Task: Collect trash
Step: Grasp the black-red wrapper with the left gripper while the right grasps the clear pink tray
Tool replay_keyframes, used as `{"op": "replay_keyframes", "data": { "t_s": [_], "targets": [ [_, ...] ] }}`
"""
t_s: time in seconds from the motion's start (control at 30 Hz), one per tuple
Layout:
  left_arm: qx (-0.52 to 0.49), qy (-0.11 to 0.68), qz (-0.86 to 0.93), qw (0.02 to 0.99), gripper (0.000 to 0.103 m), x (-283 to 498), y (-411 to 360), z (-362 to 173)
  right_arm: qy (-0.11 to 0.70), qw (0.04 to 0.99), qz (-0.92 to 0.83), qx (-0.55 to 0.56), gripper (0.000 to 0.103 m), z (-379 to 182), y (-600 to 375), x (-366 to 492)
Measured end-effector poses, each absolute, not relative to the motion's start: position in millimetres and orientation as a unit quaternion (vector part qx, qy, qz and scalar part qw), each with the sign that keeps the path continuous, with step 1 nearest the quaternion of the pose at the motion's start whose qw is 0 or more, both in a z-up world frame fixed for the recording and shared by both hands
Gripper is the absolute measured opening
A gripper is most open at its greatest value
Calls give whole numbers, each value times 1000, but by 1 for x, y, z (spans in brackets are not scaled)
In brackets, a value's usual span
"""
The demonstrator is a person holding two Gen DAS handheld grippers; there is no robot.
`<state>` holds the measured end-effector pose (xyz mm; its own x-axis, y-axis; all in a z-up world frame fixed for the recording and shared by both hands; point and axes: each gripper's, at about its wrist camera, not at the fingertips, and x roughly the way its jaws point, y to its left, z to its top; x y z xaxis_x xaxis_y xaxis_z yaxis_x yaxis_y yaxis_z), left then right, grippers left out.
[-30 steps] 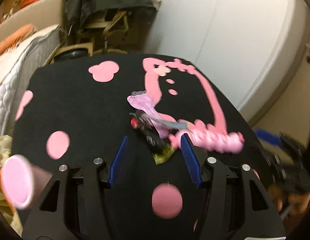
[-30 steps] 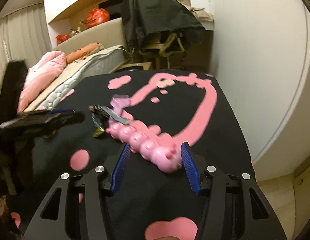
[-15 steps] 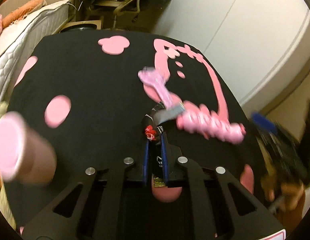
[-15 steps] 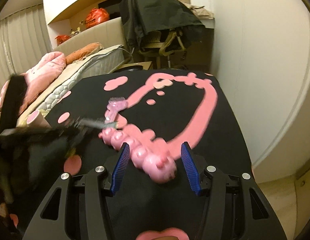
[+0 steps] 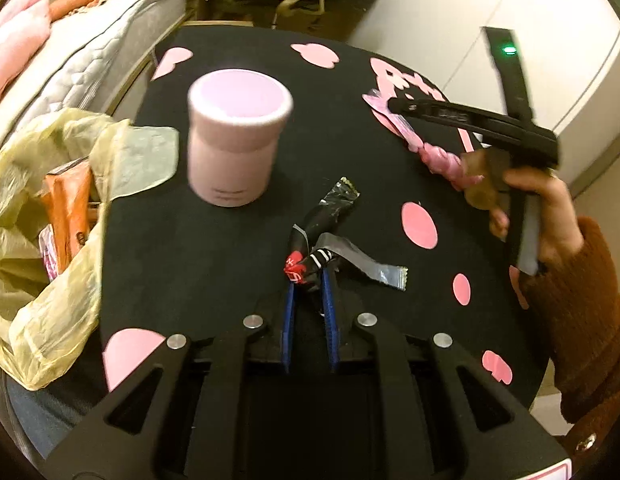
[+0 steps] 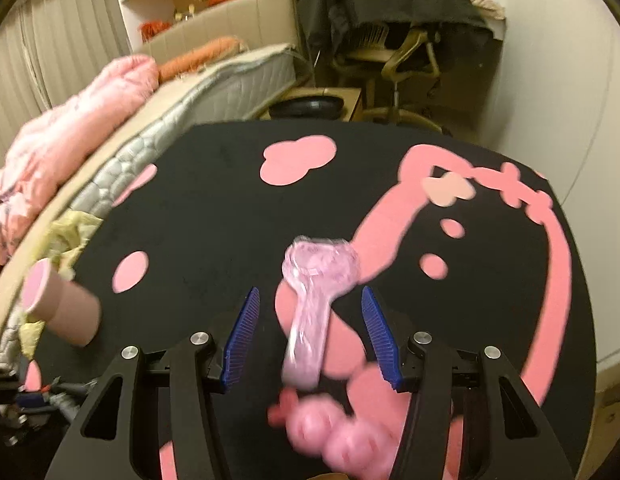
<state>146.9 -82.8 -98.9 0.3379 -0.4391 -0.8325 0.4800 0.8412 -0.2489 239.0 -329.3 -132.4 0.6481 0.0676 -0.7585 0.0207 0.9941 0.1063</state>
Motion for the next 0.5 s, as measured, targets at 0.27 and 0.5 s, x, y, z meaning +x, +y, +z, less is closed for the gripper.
{"op": "replay_keyframes", "data": {
  "t_s": [0.27, 0.5],
  "targets": [
    [-4, 504, -297, 811, 31, 150, -70, -102, 431, 901, 0, 44, 50, -139, -330, 264],
    [-15, 502, -304, 810, 37, 144, -61, -101, 410, 911, 18, 37, 36, -127, -325, 244]
  ]
}}
